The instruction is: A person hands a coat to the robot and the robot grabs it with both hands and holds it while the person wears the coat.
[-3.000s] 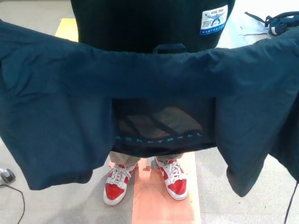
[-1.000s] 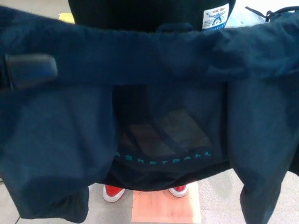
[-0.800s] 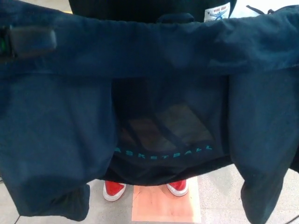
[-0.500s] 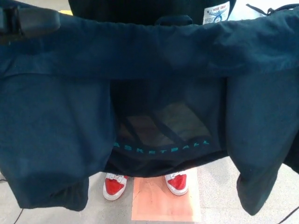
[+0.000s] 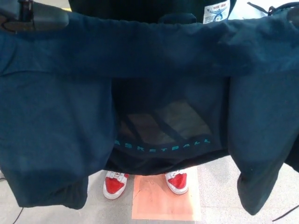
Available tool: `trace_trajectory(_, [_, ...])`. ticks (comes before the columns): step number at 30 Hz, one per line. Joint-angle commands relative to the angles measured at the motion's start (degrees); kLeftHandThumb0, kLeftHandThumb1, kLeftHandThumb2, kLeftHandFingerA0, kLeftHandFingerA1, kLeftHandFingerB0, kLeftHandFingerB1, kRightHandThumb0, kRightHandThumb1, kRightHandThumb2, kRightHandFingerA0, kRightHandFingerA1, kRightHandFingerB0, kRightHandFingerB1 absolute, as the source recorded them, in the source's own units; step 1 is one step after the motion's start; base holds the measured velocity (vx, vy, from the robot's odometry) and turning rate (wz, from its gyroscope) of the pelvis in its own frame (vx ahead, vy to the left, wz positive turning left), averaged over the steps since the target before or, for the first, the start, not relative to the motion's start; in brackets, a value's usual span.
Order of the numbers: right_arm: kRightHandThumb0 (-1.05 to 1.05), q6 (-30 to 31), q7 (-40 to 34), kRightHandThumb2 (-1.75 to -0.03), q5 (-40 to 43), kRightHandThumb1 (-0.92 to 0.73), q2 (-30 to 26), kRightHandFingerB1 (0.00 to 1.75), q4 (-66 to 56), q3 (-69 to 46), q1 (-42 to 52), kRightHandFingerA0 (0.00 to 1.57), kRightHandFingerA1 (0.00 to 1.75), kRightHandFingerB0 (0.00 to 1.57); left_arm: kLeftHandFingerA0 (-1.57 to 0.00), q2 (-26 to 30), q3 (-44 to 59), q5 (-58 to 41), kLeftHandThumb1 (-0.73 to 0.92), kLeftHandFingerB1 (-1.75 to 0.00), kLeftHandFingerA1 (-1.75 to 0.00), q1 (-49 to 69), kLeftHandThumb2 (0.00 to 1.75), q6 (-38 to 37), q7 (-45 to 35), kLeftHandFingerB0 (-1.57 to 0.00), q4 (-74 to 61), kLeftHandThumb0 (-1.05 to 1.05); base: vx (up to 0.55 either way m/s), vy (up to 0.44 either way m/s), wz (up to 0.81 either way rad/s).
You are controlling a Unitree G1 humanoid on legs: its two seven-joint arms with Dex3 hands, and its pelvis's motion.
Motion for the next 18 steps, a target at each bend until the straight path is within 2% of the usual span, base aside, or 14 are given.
trace_trajectory(1, [-0.92, 15.05, 46.19, -0.62, 0.85, -0.67, -1.18, 0.18, 15.06, 21.05, -17.65, 0.18, 0.35, 0.0, -0.04, 7.45, -13.19, -12.97, 0.46, -0.23, -0.39, -11.99, 0.86, 27.46, -50.05, -0.06, 4.6, -0.75, 0.0, 0.0, 0.0])
trace_trajectory(3, [-0.94, 13.17, 47.51, -0.65, -0.12, -0.68, -0.72, 0.16, 16.69, 22.15, -18.72, 0.19, 0.36, 0.0, -0.04, 7.16, -13.66, -12.96, 0.46, -0.23, -0.39, -12.54, 0.86, 28.16, -50.98, -0.06, 4.62, -0.74, 0.0, 0.0, 0.0])
trace_trajectory(4, [-0.87, 13.09, 48.08, -0.91, -1.02, -0.53, -0.24, 0.13, 17.1, 23.23, -19.58, 0.14, 0.46, 0.03, -0.17, 6.72, -14.22, -12.57, 0.55, -0.22, -0.31, -13.11, 0.58, 28.61, -51.56, -0.06, 4.7, -0.79, 0.0, 0.0, 0.0])
trace_trajectory(5, [-0.87, 12.77, 48.33, -0.91, -1.63, -0.53, 0.17, 0.14, 17.6, 23.91, -20.26, 0.14, 0.46, 0.03, -0.14, 6.3, -14.51, -12.48, 0.47, -0.21, -0.41, -13.61, 0.81, 28.88, -51.85, -0.05, 4.93, -0.8, 0.0, 0.0, 0.0])
trace_trajectory(7, [-0.86, 12.63, 48.6, -0.91, -1.91, -0.53, 0.47, 0.13, 18.16, 24.49, -20.94, 0.14, 0.46, 0.03, -0.13, 5.98, -14.67, -12.42, 0.48, -0.19, -0.41, -13.92, 0.82, 28.22, -51.96, -0.07, 5.14, -0.82, 0.0, 0.0, 0.0])
trace_trajectory(8, [-0.86, 12.81, 48.71, -0.91, -2.04, -0.53, 0.71, 0.12, 18.64, 24.82, -21.45, 0.14, 0.47, 0.02, -0.17, 5.82, -14.6, -12.82, 0.57, -0.22, -0.31, -14.14, 0.58, 28.89, -52.06, -0.04, 5.11, -0.8, 0.0, 0.0, 0.0])
trace_trajectory(9, [-0.85, 13.14, 48.9, -0.91, -2.05, -0.53, 0.84, 0.13, 18.87, 25.13, -21.84, 0.14, 0.47, 0.02, -0.03, 5.73, -14.51, -13.13, 0.47, -0.17, -0.39, -14.16, 0.87, 29.04, -52.06, -0.03, 5.11, -0.77, 0.0, 0.0, 0.0])
trace_trajectory(13, [-0.85, 13.22, 49.62, -0.91, -2.24, -0.53, 1.22, 0.14, 20.13, 26.21, -23.41, 0.17, 0.48, 0.03, -0.04, 5.47, -15.36, -11.04, 0.49, -0.17, -0.4, -15.53, 0.89, 28.27, -52.79, -0.03, 5.67, -0.8, 0.0, 0.0, 0.0])
trace_trajectory(14, [-0.85, 12.96, 49.7, -0.91, -2.28, -0.53, 1.05, 0.14, 20.2, 26.33, -23.57, 0.17, 0.48, 0.03, -0.04, 5.35, -15.61, -10.69, 0.49, -0.17, -0.4, -15.98, 0.89, 27.9, -53.23, -0.03, 5.96, -0.8, 0.0, 0.0, 0.0])
trace_trajectory(15, [-0.84, 12.82, 49.86, -0.91, -2.43, -0.53, 0.84, 0.14, 20.14, 26.59, -23.66, 0.16, 0.48, 0.03, -0.2, 5.09, -15.73, -10.82, 0.5, -0.16, -0.44, -16.0, 0.86, 27.94, -53.47, -0.02, 6.28, -0.83, 0.0, 0.0, 0.0])
trace_trajectory(16, [-0.84, 12.66, 50.01, -0.91, -2.42, -0.53, 0.62, 0.14, 20.14, 26.75, -23.71, 0.15, 0.47, 0.02, -0.28, 4.85, -15.85, -10.92, 0.57, -0.22, -0.34, -16.1, 0.59, 28.25, -53.72, -0.03, 6.46, -0.79, 0.0, 0.0, 0.0])
trace_trajectory(18, [-0.84, 12.23, 50.31, -0.91, -2.06, -0.54, 0.12, 0.15, 20.17, 26.76, -23.65, 0.15, 0.47, 0.02, -0.28, 4.54, -16.25, -10.53, 0.58, -0.22, -0.33, -16.35, 0.58, 29.09, -54.22, -0.04, 6.5, -0.8, 0.0, 0.0, 0.0])
